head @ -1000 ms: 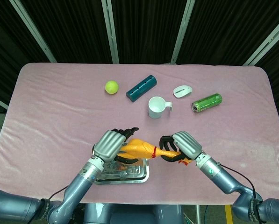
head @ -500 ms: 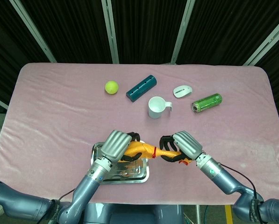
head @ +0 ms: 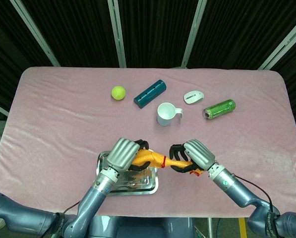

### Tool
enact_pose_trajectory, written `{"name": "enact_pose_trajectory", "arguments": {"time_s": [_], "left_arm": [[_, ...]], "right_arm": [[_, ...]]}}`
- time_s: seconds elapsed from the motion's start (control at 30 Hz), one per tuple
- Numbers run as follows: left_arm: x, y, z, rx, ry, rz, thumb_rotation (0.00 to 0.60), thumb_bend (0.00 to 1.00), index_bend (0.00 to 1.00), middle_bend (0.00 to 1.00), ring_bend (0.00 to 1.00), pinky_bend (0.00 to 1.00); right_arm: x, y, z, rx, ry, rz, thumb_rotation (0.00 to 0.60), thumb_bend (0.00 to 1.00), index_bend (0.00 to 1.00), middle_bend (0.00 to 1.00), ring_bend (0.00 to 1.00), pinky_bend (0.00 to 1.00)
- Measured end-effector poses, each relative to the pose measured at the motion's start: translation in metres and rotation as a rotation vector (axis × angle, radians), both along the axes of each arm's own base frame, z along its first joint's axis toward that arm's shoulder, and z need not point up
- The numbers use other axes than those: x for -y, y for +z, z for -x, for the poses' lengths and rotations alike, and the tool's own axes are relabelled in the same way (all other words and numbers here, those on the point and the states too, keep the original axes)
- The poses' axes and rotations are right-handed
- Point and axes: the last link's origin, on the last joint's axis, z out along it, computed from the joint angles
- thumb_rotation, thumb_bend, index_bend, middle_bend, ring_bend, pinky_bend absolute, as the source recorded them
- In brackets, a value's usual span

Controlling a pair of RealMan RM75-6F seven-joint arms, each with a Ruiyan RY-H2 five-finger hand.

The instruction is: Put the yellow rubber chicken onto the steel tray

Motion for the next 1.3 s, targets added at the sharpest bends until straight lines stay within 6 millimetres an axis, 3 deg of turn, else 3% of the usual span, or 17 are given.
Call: {"name": "enact_pose_trajectory", "arguments": {"time_s": [0.1, 0.23, 0.43, 0.7, 0.87, 1.13, 1.3], "left_arm": [[0.000, 0.002, 0.003, -0.003, 0.002, 0.014, 0.600, 0.18, 0.40, 0.55, 0.56, 0.60], [0.000, 0.009, 0.009, -0.007, 0.005, 0.026, 0.594, 0.05, 0.22, 0.42, 0.45, 0.51], [0.001, 0.016, 0.017, -0.004, 0.009, 0.023, 0.542, 0.00, 0.04, 0.25, 0.31, 0.46], [0.003, 0.033, 0.027, 0.030, 0.008, -0.027, 0.538, 0.00, 0.00, 0.16, 0.19, 0.42], [0.008, 0.055, 0.038, 0.071, -0.010, -0.118, 0.538, 0.00, 0.00, 0.16, 0.16, 0.39], [0.017, 0.106, 0.073, 0.131, -0.009, -0.277, 0.540, 0.00, 0.00, 0.16, 0.16, 0.36], [0.019, 0.128, 0.095, 0.147, 0.030, -0.327, 0.540, 0.00, 0.00, 0.16, 0.16, 0.34]], "right_arm": [[0.001, 0.000, 0.002, -0.003, -0.010, -0.001, 0.600, 0.82, 1.00, 0.79, 0.76, 0.88], [0.003, 0.000, 0.004, -0.007, -0.016, -0.001, 0.600, 0.82, 1.00, 0.79, 0.76, 0.88], [0.003, 0.000, 0.006, -0.008, -0.020, -0.002, 0.600, 0.82, 1.00, 0.79, 0.76, 0.88], [0.005, 0.000, 0.010, -0.007, -0.031, -0.003, 0.600, 0.82, 1.00, 0.79, 0.76, 0.88], [0.005, -0.003, 0.012, 0.008, -0.047, -0.021, 0.600, 0.82, 1.00, 0.79, 0.76, 0.88], [-0.001, -0.028, -0.003, 0.043, -0.020, -0.107, 0.600, 0.82, 1.00, 0.79, 0.76, 0.88], [-0.003, -0.047, -0.017, 0.050, 0.008, -0.155, 0.600, 0.82, 1.00, 0.79, 0.76, 0.88]]}}
